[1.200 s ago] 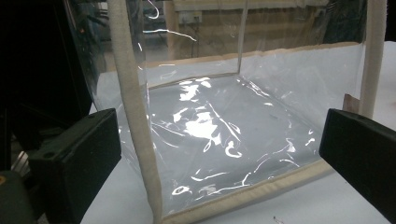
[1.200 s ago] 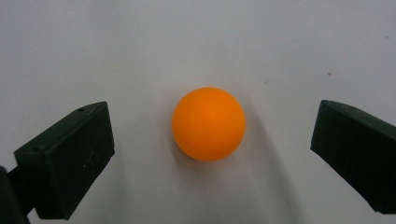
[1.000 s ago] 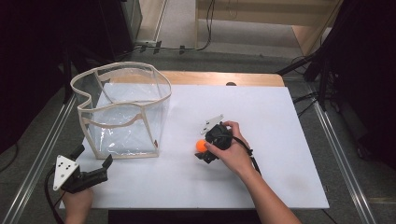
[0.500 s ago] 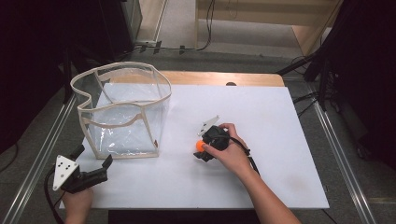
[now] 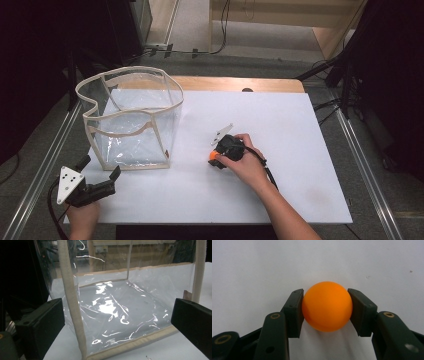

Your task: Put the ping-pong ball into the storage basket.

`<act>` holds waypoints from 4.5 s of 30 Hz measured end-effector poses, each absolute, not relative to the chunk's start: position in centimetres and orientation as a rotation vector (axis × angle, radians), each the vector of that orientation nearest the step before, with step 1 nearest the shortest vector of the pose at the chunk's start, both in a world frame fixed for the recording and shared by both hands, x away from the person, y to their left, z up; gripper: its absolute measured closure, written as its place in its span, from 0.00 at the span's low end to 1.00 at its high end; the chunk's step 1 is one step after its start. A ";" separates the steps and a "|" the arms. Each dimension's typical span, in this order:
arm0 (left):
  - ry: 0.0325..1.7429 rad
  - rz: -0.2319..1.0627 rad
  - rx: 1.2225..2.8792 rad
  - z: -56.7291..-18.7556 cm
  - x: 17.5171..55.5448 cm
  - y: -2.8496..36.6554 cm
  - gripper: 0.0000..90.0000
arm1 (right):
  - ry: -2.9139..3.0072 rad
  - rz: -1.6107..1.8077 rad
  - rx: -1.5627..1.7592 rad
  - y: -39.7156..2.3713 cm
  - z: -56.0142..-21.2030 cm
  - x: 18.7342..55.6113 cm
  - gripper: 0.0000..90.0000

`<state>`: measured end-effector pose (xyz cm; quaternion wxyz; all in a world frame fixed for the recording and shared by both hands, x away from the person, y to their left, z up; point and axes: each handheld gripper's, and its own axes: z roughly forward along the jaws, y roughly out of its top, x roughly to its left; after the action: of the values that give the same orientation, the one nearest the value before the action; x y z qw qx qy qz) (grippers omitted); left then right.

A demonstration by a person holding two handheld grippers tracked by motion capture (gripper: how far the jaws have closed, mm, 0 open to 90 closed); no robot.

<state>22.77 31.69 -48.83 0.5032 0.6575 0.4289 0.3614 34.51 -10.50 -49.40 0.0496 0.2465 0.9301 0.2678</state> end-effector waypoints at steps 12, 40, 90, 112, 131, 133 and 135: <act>1.035 0.872 1.588 -48.8 22.8 31.7 0.00 | 2.846 0.850 0.751 -10.9 -48.8 34.7 0.53; 1.035 0.870 1.587 -48.8 22.8 31.7 0.00 | 2.887 0.912 0.650 -10.8 -46.8 35.0 0.53; 1.031 0.866 1.590 -48.8 22.8 31.7 0.00 | 2.843 0.968 0.613 -10.2 -41.4 36.3 0.53; 1.030 0.863 1.590 -48.8 22.8 31.8 0.00 | 2.858 0.984 0.551 -9.3 -39.0 37.0 0.53; 1.029 0.861 1.590 -48.8 22.8 31.8 0.00 | 2.864 0.989 0.535 -8.8 -37.4 37.4 0.53; 1.029 0.861 1.591 -48.8 22.8 31.8 0.00 | 2.866 0.988 0.530 -8.7 -37.2 37.4 0.53; 1.029 0.861 1.591 -48.8 22.8 31.8 0.00 | 2.865 0.996 0.519 -8.7 -37.1 37.5 0.53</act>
<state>22.84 31.77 -48.81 0.5057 0.6594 0.4266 0.3571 37.50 -8.67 -37.15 0.0323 0.1686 0.9305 0.3235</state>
